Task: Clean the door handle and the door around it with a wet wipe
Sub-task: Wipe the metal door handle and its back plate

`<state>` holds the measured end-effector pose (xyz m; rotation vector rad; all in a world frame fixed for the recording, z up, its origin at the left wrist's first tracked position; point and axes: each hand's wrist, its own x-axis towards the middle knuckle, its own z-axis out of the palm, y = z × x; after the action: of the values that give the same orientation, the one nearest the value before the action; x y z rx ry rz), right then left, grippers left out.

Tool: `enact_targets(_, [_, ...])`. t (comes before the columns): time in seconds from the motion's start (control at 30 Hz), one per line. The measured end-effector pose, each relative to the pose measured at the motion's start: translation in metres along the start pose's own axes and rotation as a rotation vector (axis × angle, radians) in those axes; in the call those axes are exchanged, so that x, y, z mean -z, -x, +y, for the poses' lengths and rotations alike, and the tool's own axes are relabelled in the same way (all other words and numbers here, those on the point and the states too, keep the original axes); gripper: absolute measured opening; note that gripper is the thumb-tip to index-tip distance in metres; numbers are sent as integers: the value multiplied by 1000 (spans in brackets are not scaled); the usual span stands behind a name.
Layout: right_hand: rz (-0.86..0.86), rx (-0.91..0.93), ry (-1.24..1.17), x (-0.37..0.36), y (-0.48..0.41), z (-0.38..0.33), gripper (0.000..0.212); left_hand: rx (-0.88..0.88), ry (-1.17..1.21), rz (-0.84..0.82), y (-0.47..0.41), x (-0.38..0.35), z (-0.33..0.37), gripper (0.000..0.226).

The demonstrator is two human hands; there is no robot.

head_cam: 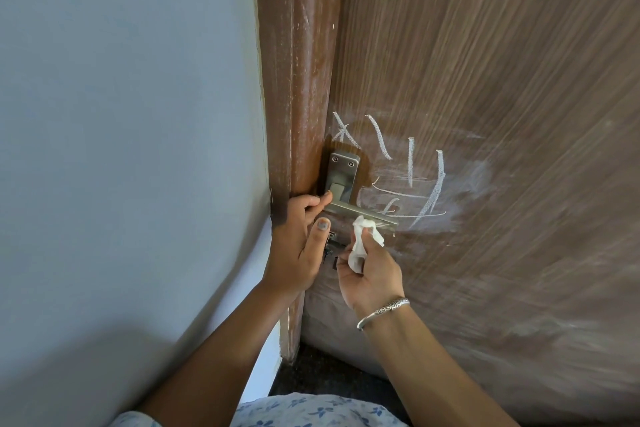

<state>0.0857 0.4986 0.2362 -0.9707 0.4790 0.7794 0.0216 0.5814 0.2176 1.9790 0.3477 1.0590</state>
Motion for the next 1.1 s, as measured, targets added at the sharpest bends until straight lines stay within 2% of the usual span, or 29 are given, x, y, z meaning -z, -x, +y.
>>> enact_targets(0.1, [-29,24,-27,-4,2,-6,8,32,-10,6,0,0,0,45])
enact_targets(0.17, [-23,28,-15,-7,2,-7,8,38,-3,5,0,-1,-1,42])
enact_targets(0.37, [22,12,22,1,-2,-1,7,5,12,0,0,0,0,67])
enact_targets(0.53, [3,49,27,1,-4,-4,8,11,19,7,-1,-1,0,60])
enact_targets(0.77, [31,50,29,9,-8,-4,6,6,0,-10,-1,0,-1,67])
enact_targets(0.97, [20,101,41,8,-4,-12,7,37,-2,-13,-1,0,-1,43])
enact_targets(1.1, [43,77,30,13,-3,-8,7,15,-3,-13,0,0,0,63])
